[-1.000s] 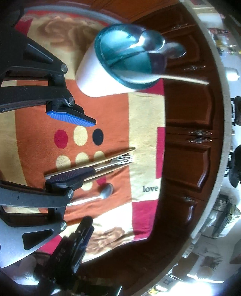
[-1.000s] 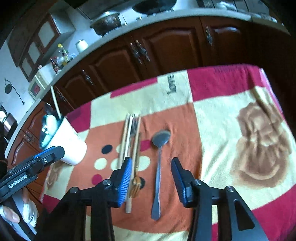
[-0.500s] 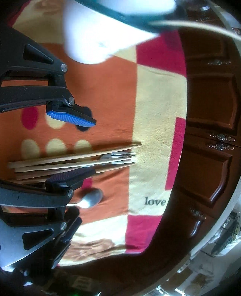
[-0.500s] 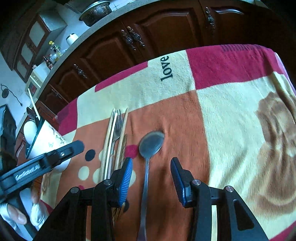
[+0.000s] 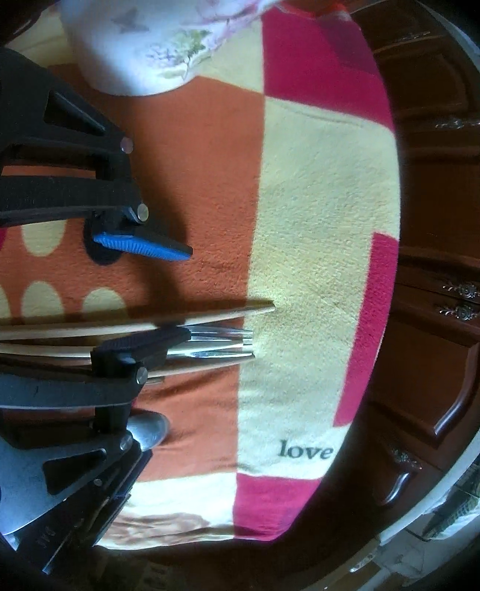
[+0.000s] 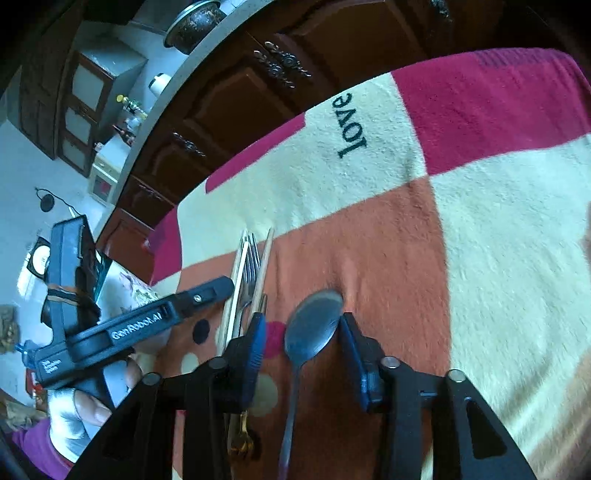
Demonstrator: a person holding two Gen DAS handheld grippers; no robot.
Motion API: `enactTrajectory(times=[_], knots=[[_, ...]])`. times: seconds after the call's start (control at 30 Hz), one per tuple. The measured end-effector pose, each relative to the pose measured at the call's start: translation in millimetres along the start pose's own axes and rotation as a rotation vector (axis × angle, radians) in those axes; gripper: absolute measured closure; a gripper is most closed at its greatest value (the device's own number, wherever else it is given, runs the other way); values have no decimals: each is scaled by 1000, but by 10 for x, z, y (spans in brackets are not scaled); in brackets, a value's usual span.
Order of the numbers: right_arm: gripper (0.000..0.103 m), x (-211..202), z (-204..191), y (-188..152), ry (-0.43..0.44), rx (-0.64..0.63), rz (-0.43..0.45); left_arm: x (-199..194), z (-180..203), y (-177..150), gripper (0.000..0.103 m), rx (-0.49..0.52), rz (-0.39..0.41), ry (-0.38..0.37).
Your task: Organize utensils
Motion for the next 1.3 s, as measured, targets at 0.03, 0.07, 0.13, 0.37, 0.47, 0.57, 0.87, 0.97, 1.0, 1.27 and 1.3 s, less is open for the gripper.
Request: enactTrajectory(times=[0.03, 0.07, 0.13, 0.37, 0.47, 0.57, 0.87, 0.97, 1.0, 1.27, 1.3], knots=[[73, 24, 0, 10, 8, 3, -1, 11, 1, 8, 68, -1, 3, 0], [75, 50, -5, 19, 15, 4, -3, 22, 2, 21, 69, 0, 7, 4], [84, 106, -22, 43, 20, -6, -10, 51, 13, 55, 71, 2, 6, 8], [93, 55, -143, 35, 23, -51, -3, 64, 61, 54, 97, 51, -19, -18], [95, -26, -225, -22, 32, -76, -5, -22, 86, 11, 98, 66, -12, -32], [97, -99, -286, -126, 44, -89, -20, -178, 59, -33, 98, 63, 6, -60], [97, -110, -289, -311, 34, -62, -94, -459, -3, -308, 98, 88, -4, -94], [96, -65, -310, -319, 39, -61, -135, -465, 13, -377, 98, 81, -16, -97], [96, -38, -329, -328, 49, -62, -153, -478, 11, -392, 98, 82, -17, -97], [96, -6, -376, -398, 40, -54, -143, -589, 18, -464, 98, 105, -3, -101], [96, -8, -399, -393, 35, -68, -147, -596, 12, -468, 98, 106, -3, -102]])
Point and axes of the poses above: each gripper's, at about its wrist camera, not at the fingertips, and x roughly the way its jaws point, z to its right, y to its top, the point moved 1 cm from there along x, roughly the way its jaws point, and after that the axes turned 3 degrees about -y, right-handed, at the moved point
